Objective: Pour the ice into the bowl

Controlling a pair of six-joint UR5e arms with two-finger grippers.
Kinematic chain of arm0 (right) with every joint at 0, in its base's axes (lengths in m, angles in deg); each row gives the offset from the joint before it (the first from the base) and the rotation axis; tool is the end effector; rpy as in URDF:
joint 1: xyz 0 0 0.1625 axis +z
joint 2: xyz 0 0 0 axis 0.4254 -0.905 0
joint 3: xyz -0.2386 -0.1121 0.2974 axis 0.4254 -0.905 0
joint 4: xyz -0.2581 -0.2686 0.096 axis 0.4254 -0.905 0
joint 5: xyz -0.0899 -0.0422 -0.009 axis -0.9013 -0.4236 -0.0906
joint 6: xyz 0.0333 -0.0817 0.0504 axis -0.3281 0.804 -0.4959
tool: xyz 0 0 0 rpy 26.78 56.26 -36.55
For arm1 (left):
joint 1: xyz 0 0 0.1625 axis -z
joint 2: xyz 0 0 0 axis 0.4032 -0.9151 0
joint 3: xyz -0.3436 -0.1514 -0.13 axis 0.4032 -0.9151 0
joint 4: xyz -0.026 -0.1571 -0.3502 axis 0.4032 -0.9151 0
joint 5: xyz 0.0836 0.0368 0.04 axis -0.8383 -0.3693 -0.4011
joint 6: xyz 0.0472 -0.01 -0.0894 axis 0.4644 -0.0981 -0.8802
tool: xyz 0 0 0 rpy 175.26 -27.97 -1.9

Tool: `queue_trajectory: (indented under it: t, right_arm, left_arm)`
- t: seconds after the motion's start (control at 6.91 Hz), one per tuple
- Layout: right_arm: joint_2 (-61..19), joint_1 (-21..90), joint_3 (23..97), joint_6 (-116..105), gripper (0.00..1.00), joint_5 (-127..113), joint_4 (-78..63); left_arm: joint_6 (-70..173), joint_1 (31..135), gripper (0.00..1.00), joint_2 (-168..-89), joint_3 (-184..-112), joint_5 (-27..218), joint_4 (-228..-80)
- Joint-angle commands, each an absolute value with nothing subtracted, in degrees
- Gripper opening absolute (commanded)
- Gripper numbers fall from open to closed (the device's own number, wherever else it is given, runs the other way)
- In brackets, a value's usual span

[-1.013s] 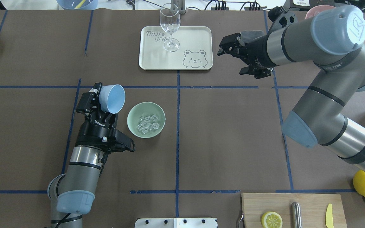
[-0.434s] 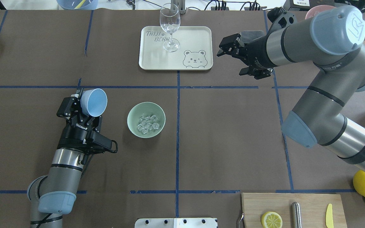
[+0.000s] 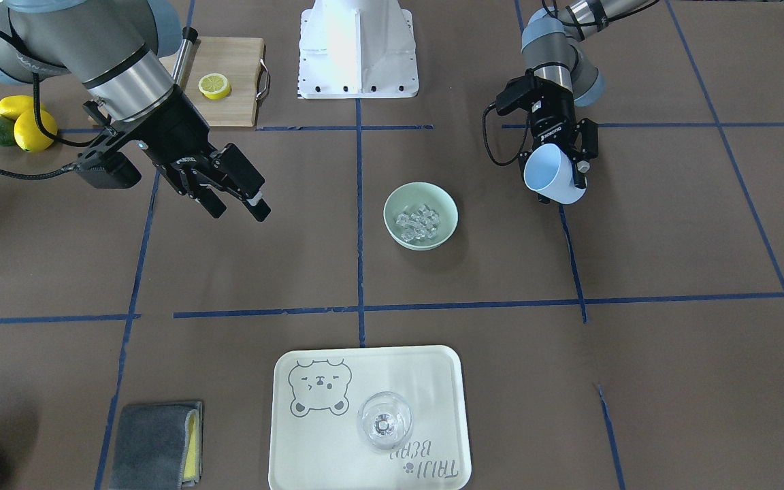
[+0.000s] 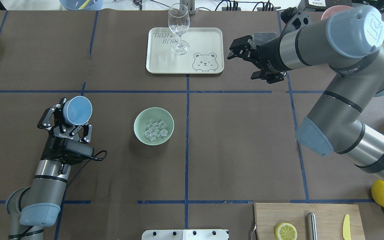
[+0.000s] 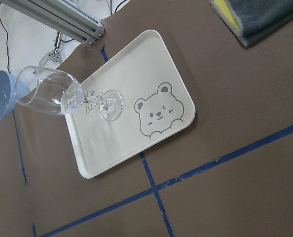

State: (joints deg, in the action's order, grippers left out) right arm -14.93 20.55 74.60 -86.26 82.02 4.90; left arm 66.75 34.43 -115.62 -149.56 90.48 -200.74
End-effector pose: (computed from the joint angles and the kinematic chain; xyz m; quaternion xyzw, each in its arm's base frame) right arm -0.3224 -0.4672 0.2050 0.0392 -0.5813 0.2605 0.7698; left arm 0.3933 -0.3087 0.4049 0.6933 -0.0112 0.0841 0.7156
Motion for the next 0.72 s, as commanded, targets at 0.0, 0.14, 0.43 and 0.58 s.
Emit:
queue_trajectory:
  t: [0.0,0.14,0.43,0.58]
  right_arm:
    - [-14.84,20.44,74.65,-86.26,1.00,82.02,4.87]
    - [-14.66,20.44,74.65,-86.26,1.00,82.11,4.87]
    - [-14.75,20.09,74.65,-86.26,1.00,82.02,4.87]
    - [-14.66,20.09,74.74,-86.26,1.00,82.02,4.87]
  left_arm:
    - [47.91,34.50,0.00,-112.19,-149.57,94.55,-200.74]
    - [40.58,34.59,0.00,-107.91,-149.57,97.79,-200.74]
    - [22.74,36.17,0.00,-101.13,-149.74,104.75,-200.92]
    - [15.19,36.26,0.00,-100.14,-150.09,104.68,-200.92]
